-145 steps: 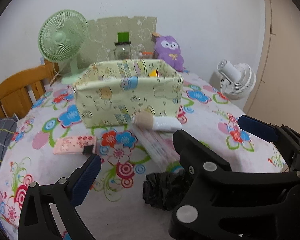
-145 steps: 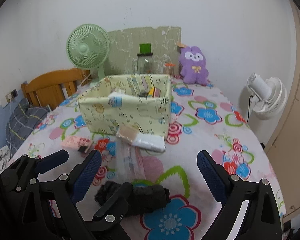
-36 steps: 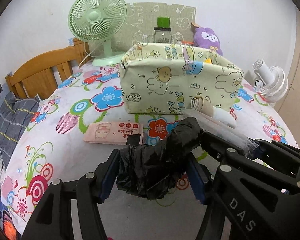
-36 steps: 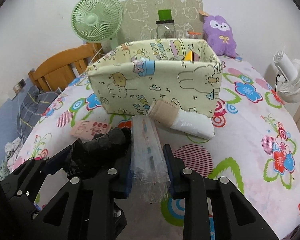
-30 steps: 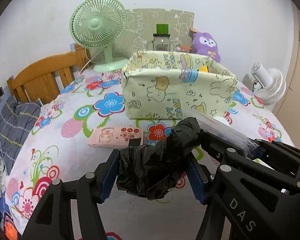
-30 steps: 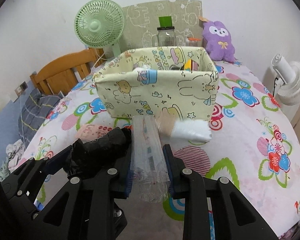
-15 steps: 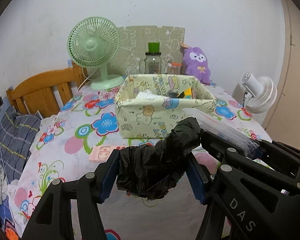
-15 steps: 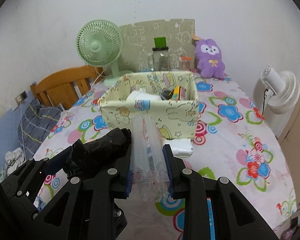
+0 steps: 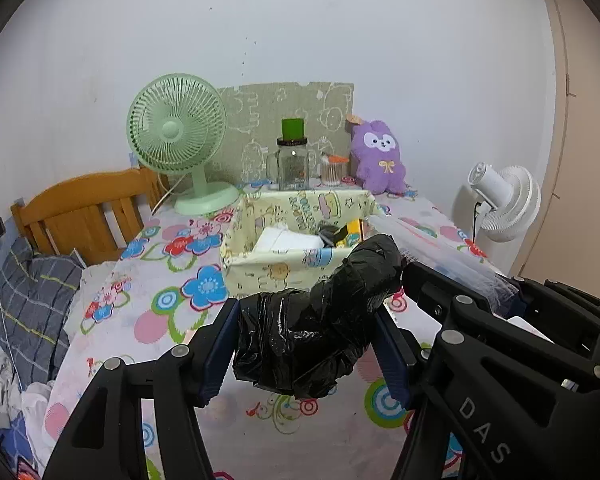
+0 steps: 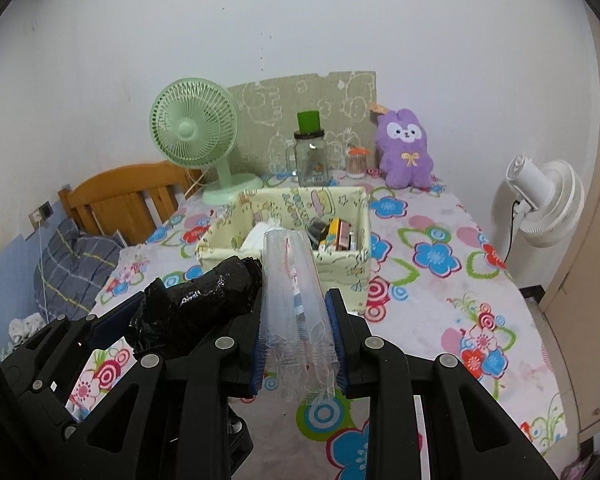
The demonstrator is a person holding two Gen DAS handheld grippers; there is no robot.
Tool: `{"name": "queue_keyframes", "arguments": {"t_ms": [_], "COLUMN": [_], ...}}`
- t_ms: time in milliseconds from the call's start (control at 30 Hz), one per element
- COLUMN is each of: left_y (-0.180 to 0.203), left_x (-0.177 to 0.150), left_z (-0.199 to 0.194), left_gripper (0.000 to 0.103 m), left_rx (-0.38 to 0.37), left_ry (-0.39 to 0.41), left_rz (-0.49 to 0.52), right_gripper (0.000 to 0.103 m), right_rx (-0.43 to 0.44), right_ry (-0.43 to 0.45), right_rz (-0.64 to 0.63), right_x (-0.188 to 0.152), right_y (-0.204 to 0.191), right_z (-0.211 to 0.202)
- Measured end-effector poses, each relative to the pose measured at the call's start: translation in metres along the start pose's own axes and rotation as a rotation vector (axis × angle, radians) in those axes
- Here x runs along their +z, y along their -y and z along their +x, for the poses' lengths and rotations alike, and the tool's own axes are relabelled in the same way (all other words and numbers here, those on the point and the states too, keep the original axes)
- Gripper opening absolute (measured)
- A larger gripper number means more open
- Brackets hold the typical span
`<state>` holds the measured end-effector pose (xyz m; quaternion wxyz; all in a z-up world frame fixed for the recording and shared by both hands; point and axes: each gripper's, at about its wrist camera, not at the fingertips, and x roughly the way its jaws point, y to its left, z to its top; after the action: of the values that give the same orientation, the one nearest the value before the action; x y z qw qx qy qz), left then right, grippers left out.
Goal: Organize soft objects
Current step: 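Lift the black bag with the left tool while the right lifts the clear bag over the fabric box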
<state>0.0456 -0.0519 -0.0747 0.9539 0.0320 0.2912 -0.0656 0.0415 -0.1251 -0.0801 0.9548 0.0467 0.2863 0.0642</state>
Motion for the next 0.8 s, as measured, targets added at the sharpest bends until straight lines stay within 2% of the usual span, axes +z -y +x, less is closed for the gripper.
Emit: {"name": "queue_keyframes", "arguments": {"t_ms": [433,800], "left_y": [0.001,-0.003], "left_x": [0.022,0.035], "left_z": [-0.013,-0.008], "left_gripper": [0.066,0.066], "left_rx": [-0.004,-0.006], "left_ry": [0.048,0.061], "left_rz": [0.005,0.004], "right_gripper": [0.03,0.03], "right_rx": [-0.011,-0.013], "right_ry": [0.048,0.062], "right_rz": [-0.004,-0.007], "right_x": [0.02,0.034], "right_y": [0.0,-0.001], "right_z": [-0.015,-0.009]}}
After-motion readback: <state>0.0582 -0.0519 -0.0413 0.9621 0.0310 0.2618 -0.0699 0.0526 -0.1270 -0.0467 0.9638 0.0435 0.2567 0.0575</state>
